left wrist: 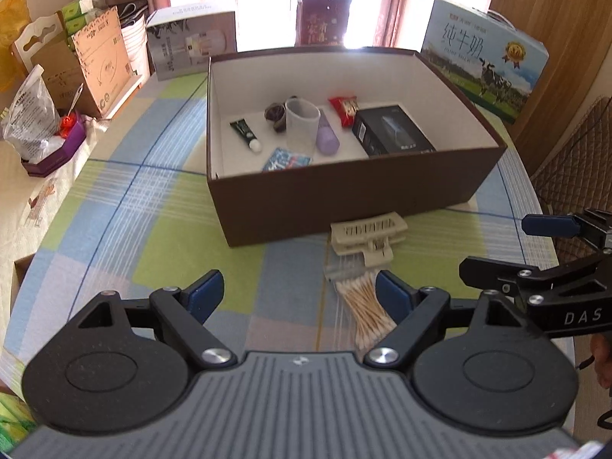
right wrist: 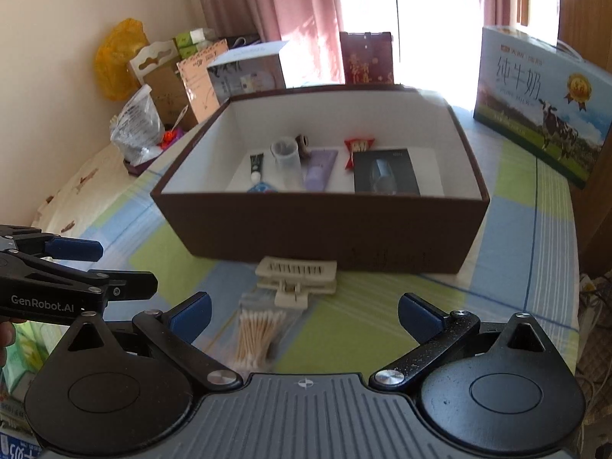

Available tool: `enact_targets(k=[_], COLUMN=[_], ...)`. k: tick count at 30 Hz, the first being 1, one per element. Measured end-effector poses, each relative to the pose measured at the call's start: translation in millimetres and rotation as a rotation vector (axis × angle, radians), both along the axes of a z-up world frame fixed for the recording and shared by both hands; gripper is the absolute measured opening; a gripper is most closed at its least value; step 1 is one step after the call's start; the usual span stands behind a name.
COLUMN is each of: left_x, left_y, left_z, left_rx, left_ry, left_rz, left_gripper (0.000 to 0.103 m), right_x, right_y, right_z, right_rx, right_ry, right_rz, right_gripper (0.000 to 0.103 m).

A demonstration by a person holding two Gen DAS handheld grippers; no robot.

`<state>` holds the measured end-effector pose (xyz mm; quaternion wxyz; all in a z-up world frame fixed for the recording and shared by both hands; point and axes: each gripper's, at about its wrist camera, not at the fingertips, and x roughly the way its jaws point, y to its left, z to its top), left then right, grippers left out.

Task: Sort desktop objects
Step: 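Withdraw both tools from the box toward the cotton swabs and clip, then grasp the cotton swab bag with the left tool while the right tool grasps the cream clip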

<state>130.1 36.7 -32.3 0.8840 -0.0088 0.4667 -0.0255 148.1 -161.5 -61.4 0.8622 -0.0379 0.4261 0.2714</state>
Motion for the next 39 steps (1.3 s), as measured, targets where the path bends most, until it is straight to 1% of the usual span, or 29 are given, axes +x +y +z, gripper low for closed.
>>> enact_targets(k=[13, 22, 27, 32, 39], left_x=[-12.0, -12.1, -6.2, 1.2, 13.5], left_y=[-4.9, -9.6, -11.1, -13.7, -17.6], left_z=[-19.0, -35.0, -43.5, -51.1, -62.6], left_rx=[0.001, -0.001, -0.004, -0.001, -0.016], left_ry=[0.05, 0.085, 0.107, 0.118, 0.128], left_rz=[-0.007, -0.032, -0.045, -0.062, -0.097], left_gripper=[0.084, 0.084, 0.084, 0.083, 0.083], right_x=[-15.1, -11.5, -8.1, -3.0, 6.8], right_y=[-12.2, -25.6, -30.6, -33.5, -39.4], right_z=[-24.8, -36.7, -41.0, -46.1, -54.4], right_rx=[-0.036, -0.059, -0.065, -0.071, -0.073], right_ry=[0.074, 0.105, 0.108, 0.101, 0.096], right_rz=[-0.019, -0.079, -0.105, -0.136, -0.175], right_gripper=[0.101, 0.101, 0.101, 0.101, 0.101])
